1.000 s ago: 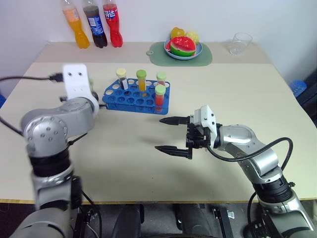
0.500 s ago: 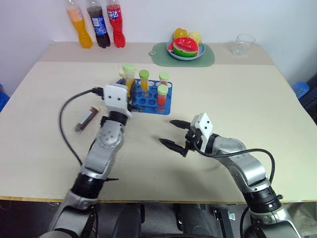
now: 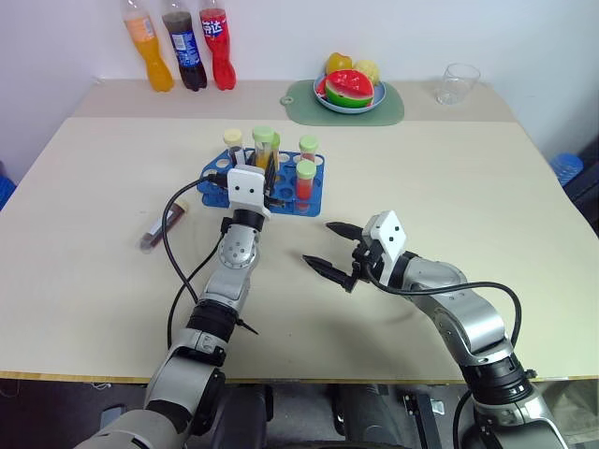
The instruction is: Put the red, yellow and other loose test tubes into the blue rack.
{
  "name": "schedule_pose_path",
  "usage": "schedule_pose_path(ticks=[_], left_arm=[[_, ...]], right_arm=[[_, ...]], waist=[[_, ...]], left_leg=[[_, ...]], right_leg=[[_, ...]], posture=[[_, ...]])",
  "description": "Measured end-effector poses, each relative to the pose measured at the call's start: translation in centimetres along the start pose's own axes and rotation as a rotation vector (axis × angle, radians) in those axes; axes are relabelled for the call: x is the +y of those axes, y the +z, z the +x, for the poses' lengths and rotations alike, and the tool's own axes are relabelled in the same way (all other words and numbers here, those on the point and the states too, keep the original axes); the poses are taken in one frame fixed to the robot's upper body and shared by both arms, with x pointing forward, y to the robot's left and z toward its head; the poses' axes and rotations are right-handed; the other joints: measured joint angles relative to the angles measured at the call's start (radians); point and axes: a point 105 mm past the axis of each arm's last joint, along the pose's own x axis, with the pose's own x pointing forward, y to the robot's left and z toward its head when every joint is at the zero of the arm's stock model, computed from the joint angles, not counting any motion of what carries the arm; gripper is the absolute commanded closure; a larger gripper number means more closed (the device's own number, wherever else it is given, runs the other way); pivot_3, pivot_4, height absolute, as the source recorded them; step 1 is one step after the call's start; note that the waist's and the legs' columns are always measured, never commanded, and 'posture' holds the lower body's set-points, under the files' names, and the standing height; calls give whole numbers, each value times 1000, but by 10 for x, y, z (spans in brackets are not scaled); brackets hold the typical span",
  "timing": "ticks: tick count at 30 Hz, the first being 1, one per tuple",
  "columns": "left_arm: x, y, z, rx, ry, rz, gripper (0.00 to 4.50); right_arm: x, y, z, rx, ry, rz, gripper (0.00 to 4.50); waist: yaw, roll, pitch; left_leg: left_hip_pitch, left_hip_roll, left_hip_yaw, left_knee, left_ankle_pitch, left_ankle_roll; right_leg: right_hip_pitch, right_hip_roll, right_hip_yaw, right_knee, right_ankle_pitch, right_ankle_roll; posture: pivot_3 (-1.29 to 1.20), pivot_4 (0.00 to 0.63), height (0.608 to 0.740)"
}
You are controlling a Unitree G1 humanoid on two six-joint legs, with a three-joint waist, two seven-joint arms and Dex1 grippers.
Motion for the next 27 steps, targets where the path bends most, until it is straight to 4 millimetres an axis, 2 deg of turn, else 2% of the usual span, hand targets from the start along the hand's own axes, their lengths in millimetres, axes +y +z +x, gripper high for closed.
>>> schedule_pose_path(ticks=[11,27], left_arm=[[-2,-5,5,-16,3,-41,3716],[-3,-18,1,-27,27,-32,3716]], right_arm=[[-2,3,0,-7,-6,-6,0],[1,10,2,-33,-7,-14,0]], waist=[[-1,0,0],[-2,0,0]], left_leg=[[1,0,0,0,0,0],[1,0,0,0,0,0]], right_leg=[[0,0,0,1,0,0],[0,0,0,1,0,0]], posture=[[0,150,734],[0,150,734]])
